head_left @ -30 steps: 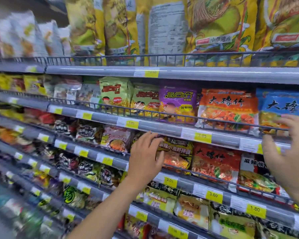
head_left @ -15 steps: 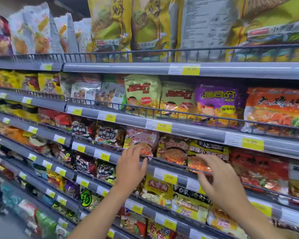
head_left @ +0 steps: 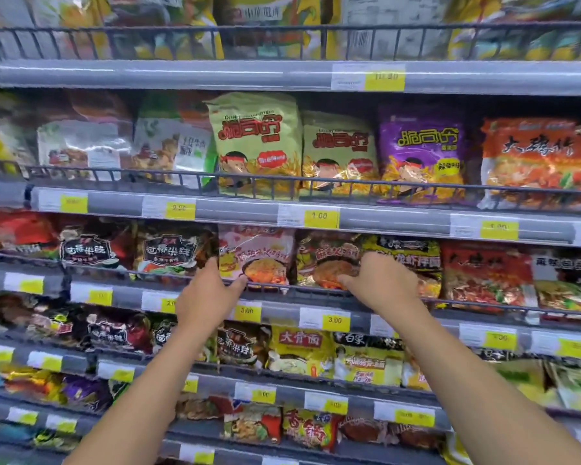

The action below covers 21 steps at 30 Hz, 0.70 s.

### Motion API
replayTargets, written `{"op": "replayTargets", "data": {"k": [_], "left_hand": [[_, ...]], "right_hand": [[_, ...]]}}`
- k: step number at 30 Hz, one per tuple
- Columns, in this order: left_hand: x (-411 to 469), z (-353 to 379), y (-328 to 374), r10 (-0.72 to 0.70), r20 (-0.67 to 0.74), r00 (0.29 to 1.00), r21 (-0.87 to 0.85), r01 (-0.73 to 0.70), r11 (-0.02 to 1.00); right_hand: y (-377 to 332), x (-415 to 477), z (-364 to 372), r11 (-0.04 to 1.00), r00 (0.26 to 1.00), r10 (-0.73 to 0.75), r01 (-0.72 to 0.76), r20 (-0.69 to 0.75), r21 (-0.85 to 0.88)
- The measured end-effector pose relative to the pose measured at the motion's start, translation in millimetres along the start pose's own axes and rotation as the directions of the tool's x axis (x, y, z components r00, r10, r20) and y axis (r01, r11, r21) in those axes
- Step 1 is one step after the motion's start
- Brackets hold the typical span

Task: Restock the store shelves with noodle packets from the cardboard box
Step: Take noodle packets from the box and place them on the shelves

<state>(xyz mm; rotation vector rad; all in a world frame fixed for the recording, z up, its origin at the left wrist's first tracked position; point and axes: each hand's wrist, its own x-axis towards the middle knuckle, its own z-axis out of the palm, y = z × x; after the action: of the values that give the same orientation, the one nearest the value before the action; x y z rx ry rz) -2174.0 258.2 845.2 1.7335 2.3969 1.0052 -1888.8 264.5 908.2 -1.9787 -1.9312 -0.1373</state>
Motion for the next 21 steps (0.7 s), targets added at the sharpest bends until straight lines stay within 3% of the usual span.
{"op": "replayTargets", "data": {"k": [5, 10, 14, 21], "left_hand": [[14.2, -0.7, -0.7, 0.007, 0.053, 0.999, -0.133, 0.0, 0.991], [25.4, -4.9, 3.2, -0.044, 0.144, 0.989, -0.201, 0.073, 0.977], [26.2, -4.3, 1.4, -0.05, 0.187, 0.981, -0.24, 0.095, 0.966], [24.4, -2.1, -0.9, -0.056, 0.234, 0.971, -0.401, 0.148, 0.904]], "right_hand": [[-10.6, 3.6, 10.6, 0.999, 1.0, 0.028, -0.028, 0.006, 0.037], [-13.9, 12.7, 15.7, 0.982, 0.988, 0.097, -0.114, 0.117, 0.15], [-11.9, 15.0, 27.8, 0.95, 0.986, 0.156, -0.168, 0.067, 0.263], [0.2, 9.0, 30.8, 0.841, 0.996, 0.074, -0.034, -0.053, 0.54]]}}
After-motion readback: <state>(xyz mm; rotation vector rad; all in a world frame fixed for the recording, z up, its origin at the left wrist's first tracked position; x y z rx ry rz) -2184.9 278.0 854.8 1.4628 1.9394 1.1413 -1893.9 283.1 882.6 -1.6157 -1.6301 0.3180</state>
